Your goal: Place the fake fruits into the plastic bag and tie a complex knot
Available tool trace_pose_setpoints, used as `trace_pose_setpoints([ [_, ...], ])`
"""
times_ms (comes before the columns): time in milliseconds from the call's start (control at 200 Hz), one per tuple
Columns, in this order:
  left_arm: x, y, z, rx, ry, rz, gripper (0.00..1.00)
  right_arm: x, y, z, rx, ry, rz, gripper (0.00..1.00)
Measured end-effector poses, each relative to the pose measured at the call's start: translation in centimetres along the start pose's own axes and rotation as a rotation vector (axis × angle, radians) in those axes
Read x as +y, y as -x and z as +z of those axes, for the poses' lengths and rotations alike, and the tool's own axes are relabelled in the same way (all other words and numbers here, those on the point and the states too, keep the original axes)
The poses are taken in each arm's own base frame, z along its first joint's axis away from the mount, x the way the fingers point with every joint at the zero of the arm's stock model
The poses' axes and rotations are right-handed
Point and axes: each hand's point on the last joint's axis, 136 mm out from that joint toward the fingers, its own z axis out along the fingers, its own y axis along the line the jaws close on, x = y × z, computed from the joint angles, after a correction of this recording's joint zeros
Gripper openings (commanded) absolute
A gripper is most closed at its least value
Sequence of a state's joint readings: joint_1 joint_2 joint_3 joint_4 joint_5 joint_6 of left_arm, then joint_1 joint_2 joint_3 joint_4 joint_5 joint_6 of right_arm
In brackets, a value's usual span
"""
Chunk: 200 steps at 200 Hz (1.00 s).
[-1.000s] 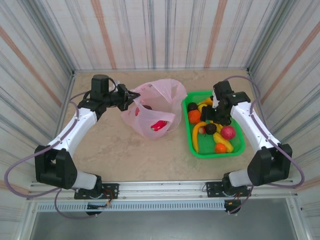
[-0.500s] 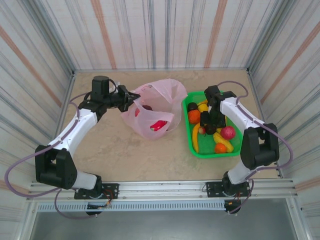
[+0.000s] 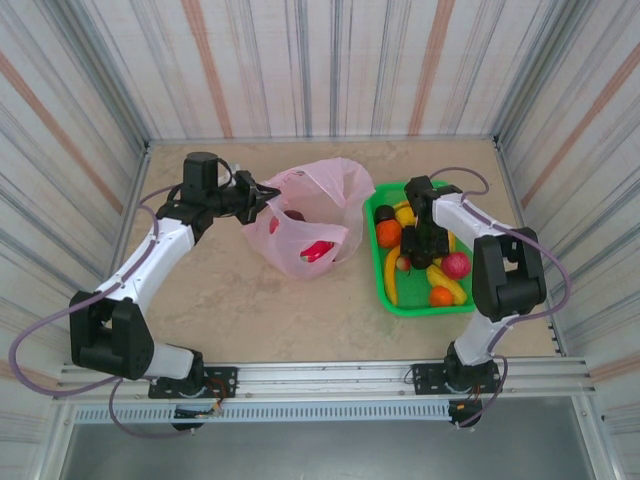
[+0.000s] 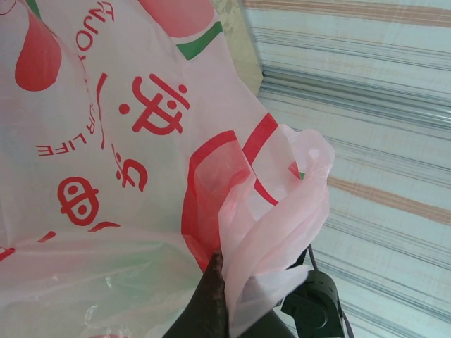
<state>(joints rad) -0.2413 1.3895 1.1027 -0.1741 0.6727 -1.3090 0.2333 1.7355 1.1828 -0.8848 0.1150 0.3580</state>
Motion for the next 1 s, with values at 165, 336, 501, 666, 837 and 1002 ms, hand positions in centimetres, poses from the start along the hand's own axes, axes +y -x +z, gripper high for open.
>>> trace_pose_setpoints([
  [165, 0.2, 0.0, 0.0, 0.001, 0.003, -0.003, 0.00, 0.2, 0.1, 1.0, 0.016, 0.006, 0.002, 0.67],
  [336, 0.2, 0.0, 0.0, 0.000, 0.003, -0.002, 0.00, 0.3, 0.2, 1.3, 0.019, 0.008, 0.003, 0.59],
  [501, 0.2, 0.0, 0.0, 0.001, 0.003, -0.002, 0.00, 0.3, 0.3, 0.8, 0.005, 0.012, 0.004, 0.52],
  [666, 0.3, -0.1, 0.0, 0.002, 0.005, -0.002, 0.00, 0.2, 0.7, -1.6, -0.062, 0.037, 0.012, 0.51],
  [837, 0.6, -0.2, 0.0, 0.005, 0.013, 0.004, 0.00, 0.0, 0.9, -5.9, -0.183, 0.090, 0.022, 0.50],
  [1002, 0.6, -0.5, 0.1, 0.015, 0.014, 0.020, 0.00, 1.0, 0.7, -11.2, -0.319, 0.181, 0.004, 0.48],
])
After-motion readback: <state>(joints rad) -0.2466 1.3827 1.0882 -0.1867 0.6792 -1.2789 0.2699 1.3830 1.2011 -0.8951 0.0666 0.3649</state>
